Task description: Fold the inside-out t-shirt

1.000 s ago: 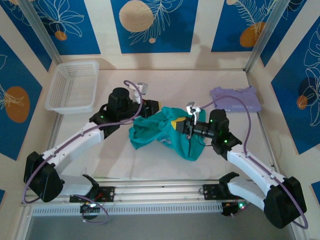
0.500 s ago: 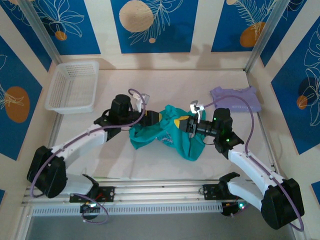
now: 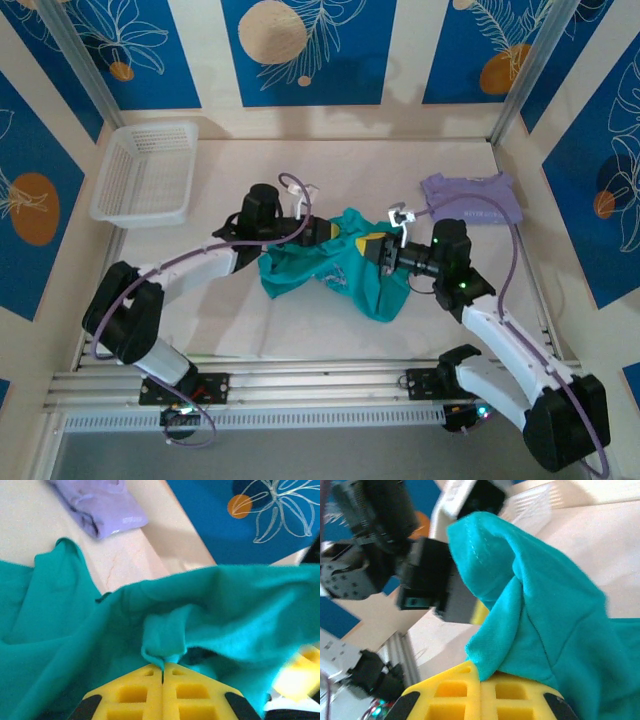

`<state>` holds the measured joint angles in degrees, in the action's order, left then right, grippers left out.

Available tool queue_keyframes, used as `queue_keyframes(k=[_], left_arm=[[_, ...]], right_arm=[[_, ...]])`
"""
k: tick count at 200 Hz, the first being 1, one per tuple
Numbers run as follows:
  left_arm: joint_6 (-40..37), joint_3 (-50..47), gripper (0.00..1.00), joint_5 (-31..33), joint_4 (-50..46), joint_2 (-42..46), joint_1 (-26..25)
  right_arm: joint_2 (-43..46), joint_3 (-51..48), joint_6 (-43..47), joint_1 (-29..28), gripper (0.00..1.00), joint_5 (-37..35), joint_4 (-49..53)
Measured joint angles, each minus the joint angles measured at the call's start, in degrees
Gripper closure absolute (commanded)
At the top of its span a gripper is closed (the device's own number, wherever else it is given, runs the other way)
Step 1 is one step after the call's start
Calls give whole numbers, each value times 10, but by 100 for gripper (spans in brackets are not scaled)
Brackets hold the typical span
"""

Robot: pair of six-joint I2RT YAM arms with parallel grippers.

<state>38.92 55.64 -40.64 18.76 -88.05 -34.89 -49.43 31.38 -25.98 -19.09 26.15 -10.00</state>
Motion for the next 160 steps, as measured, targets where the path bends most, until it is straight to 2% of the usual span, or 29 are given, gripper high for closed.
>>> queue_keyframes(k=[34,62,97,130,160], left_arm=[[0,-38,100,-16,73,90,22],[0,-46,100,-43,125,127,20],[-16,-54,100,-48,115,140,22],[-39,-54,100,-48,82,153,22],[-57,-54,100,-46,48,159,22]], right_arm=[[33,0,-11,-2,100,-54,35],[31,0,1,-32,85,-92,68],[43,13,57,-46,65,-157,148],[89,33,131,-76,55,-200,190],[95,77,208,-140,50,-249,204]])
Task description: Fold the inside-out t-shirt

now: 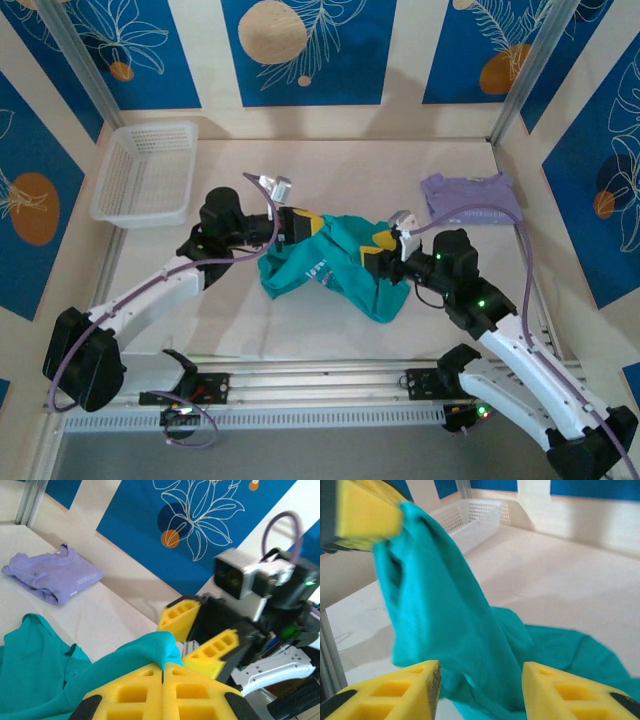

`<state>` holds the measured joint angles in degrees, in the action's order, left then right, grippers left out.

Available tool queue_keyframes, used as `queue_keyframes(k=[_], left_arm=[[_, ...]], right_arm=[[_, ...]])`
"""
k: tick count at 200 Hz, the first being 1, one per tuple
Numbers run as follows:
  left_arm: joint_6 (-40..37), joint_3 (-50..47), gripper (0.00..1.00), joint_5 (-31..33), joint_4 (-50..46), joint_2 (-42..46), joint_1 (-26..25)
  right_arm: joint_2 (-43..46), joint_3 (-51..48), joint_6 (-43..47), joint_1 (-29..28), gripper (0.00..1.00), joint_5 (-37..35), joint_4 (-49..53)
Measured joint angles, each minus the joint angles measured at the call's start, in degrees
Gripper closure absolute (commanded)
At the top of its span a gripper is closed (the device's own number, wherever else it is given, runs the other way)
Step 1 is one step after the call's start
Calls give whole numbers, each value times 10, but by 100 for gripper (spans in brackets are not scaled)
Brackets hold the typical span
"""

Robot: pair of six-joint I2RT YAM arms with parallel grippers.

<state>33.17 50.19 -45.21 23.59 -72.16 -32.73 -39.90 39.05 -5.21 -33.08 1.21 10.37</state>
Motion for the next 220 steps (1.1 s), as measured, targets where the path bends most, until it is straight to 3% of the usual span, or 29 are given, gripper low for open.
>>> queue_keyframes(k=[62,107,123,151,161,179,220], left_arm=[[-10,2,100,7,-45,1,0],[-15,4,100,7,-59,1,0],[-17,5,100,7,-61,1,0],[-19,5,100,7,-62,1,0],[-21,5,100,7,-65,1,0],[-24,5,100,9,-73,5,0],[-57,5,95,59,-109,23,1]], right_arm=[[-66,87,139,-151,44,-138,19],[-160,128,196,-177,47,-223,30],[-173,132,204,-177,57,-240,33],[-180,134,203,-165,90,-254,35],[-179,135,199,-152,100,-249,36],[-170,135,172,-117,100,-208,44],[-146,136,42,11,100,36,31]])
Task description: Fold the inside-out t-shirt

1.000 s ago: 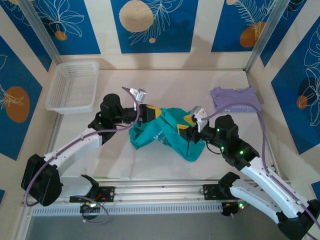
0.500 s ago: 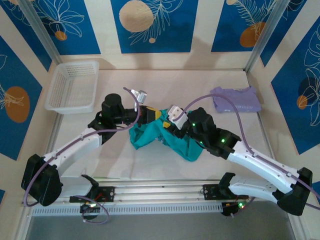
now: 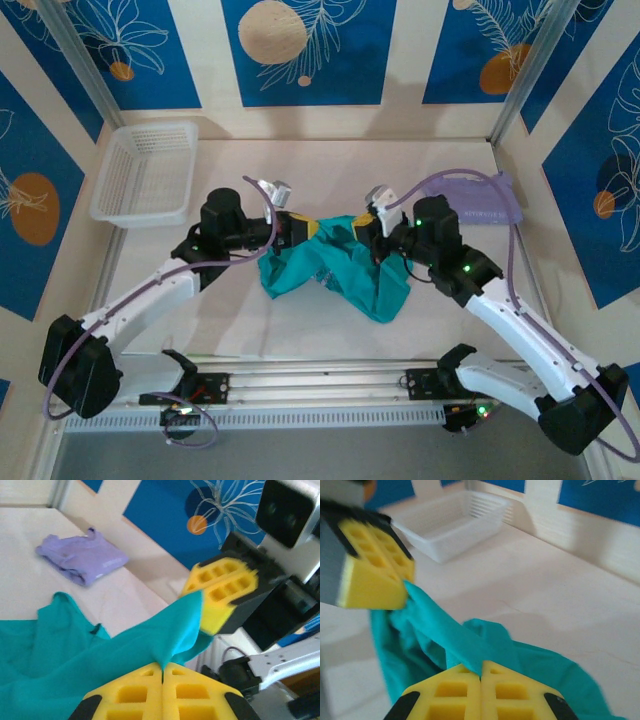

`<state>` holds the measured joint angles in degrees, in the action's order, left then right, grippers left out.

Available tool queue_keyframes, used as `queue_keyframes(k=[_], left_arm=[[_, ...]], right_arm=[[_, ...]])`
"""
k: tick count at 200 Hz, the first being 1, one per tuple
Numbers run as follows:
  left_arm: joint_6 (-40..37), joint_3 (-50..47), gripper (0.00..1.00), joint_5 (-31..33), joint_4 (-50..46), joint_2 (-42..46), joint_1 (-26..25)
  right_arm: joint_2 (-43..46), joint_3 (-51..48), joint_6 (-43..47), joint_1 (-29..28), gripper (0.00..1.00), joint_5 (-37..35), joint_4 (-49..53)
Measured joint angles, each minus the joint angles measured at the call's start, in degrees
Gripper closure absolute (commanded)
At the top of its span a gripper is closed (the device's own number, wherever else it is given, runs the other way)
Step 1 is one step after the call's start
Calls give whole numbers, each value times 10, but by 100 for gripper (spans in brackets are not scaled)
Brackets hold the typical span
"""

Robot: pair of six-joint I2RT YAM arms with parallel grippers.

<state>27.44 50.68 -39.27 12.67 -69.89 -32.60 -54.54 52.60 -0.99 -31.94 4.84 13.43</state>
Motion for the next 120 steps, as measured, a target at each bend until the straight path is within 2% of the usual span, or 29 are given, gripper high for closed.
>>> queue_keyframes(k=[27,50,62,82,103,120], left_arm=[[-37,5,87,67,-52,4,0],[-63,5,69,132,-98,8,1],[-76,5,62,166,-123,16,1],[-90,4,55,227,-164,44,1],[-106,3,52,287,-203,91,-12],[-118,4,54,310,-221,122,-38]], right_arm=[[-16,-6,-104,19,100,132,-63],[-48,-25,-199,19,100,205,-140],[-67,-35,-243,19,100,224,-173],[-98,-42,-302,18,100,240,-214],[-120,-43,-348,16,100,244,-245],[-129,-43,-372,16,100,243,-259]])
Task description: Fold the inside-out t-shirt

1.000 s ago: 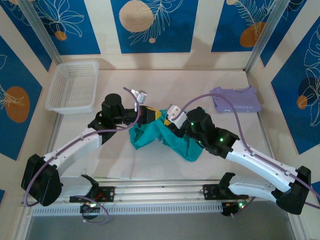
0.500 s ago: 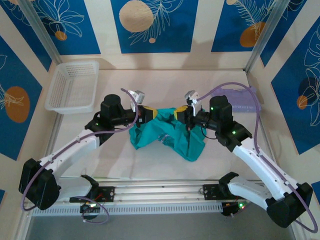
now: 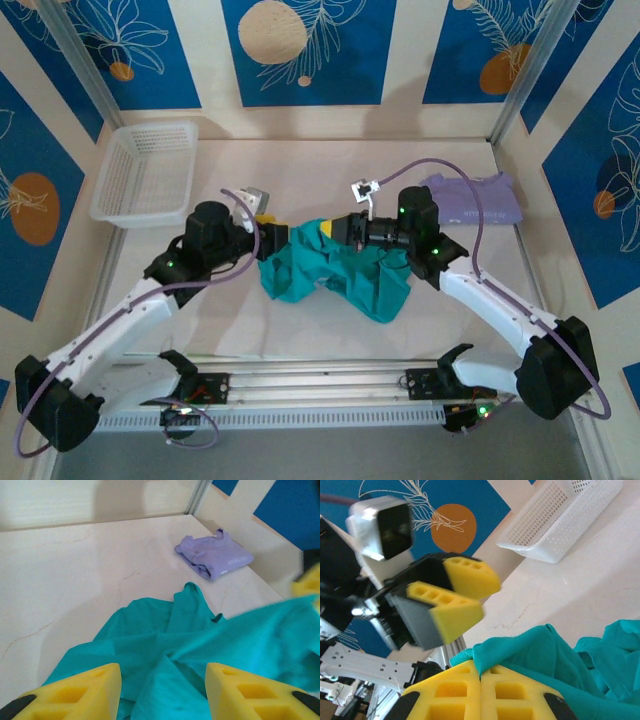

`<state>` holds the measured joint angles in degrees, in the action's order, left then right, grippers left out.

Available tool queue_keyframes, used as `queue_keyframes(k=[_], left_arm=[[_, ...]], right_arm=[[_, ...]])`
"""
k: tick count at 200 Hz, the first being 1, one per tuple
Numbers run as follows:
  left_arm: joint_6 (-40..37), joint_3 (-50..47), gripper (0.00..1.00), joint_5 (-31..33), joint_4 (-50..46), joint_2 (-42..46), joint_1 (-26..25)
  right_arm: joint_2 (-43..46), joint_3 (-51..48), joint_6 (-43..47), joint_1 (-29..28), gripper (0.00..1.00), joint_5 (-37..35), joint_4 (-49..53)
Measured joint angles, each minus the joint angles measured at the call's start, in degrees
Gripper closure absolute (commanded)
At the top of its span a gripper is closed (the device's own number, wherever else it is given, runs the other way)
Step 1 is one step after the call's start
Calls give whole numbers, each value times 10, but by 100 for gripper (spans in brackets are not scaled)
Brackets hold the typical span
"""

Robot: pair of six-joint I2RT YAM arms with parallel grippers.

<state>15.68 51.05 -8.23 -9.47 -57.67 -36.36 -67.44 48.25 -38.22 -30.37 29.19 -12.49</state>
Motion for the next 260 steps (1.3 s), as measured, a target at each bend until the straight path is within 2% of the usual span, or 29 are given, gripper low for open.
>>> queue_keyframes(k=[39,73,103,162,192,228,260], left_arm=[[-12,6,56,-31,-2,-11,-64],[-6,12,55,-82,28,-68,-73],[1,21,56,-100,43,-99,-73],[5,39,88,-95,59,-125,-71],[2,39,100,-95,61,-128,-67],[2,39,100,-105,58,-118,-56],[24,38,100,-165,61,-71,-18]], right_arm=[[-3,0,-25,0,100,-3,-3],[-3,0,-27,1,100,-3,-3],[-3,-1,-27,4,100,-2,-3],[5,-10,-27,12,100,-3,-1],[20,-12,-25,21,100,-5,9],[34,-12,0,27,100,-16,41],[37,25,65,23,100,-65,121]])
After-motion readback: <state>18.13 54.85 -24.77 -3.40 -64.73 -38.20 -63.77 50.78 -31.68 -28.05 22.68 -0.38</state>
